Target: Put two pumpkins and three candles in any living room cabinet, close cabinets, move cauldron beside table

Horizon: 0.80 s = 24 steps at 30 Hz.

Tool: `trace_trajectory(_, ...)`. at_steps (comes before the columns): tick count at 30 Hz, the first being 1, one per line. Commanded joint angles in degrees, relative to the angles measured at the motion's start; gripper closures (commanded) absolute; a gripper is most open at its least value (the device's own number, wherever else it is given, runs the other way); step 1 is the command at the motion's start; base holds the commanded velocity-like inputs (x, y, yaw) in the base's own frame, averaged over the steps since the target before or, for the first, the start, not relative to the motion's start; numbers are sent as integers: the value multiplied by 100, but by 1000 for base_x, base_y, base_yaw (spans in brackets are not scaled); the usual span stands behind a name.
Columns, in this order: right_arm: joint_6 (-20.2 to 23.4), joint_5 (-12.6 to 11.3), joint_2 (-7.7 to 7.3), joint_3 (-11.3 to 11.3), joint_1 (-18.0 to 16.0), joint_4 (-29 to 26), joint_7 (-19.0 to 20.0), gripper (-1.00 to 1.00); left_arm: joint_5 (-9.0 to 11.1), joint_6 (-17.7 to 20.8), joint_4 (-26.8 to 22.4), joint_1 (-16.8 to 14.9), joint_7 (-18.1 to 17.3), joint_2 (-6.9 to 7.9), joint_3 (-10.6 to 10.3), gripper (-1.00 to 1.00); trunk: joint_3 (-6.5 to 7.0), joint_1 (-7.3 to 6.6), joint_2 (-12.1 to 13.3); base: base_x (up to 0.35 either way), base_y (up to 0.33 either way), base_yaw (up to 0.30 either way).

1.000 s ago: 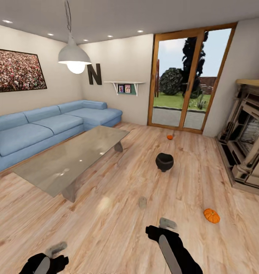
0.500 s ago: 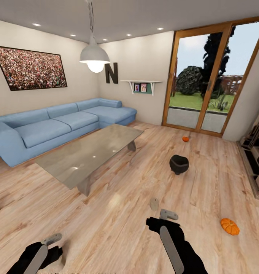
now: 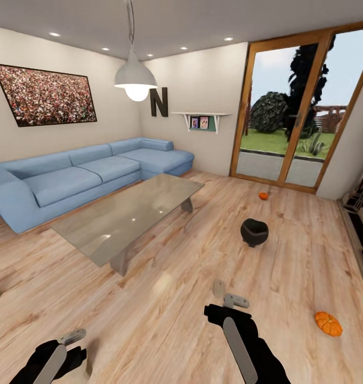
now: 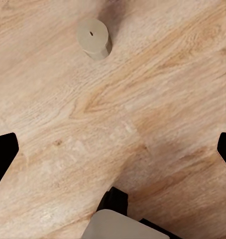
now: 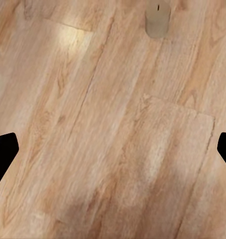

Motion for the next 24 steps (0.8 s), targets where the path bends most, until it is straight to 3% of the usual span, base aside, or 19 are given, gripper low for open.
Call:
trace_trajectory(1,0,5,2,34,1,6,-4,-100,0,2,2,1,-3,-4,4,-100,0,0,0,163,0,0)
trace_trajectory(6,16,-20,5,192,-2,17,-1,-100,11,10,4,-2,9,-23,9,-100,0,0,0,39,44,0)
trace_trajectory(14,18,-21,6,200,-2,14,-1,-100,9,12,4,-6,3,-16,11,-100,0,0,0,1,206,12)
trace_trajectory(20,22,-19,9,213,-5,25,-10,-100,9,10,4,-2,7,-14,11,-100,0,0,0,52,172,220)
trace_trajectory(24,23,-15,8,214,-5,18,-11,-100,9,-19,4,-2,2,-11,11,-100,0,0,0,179,-58,211)
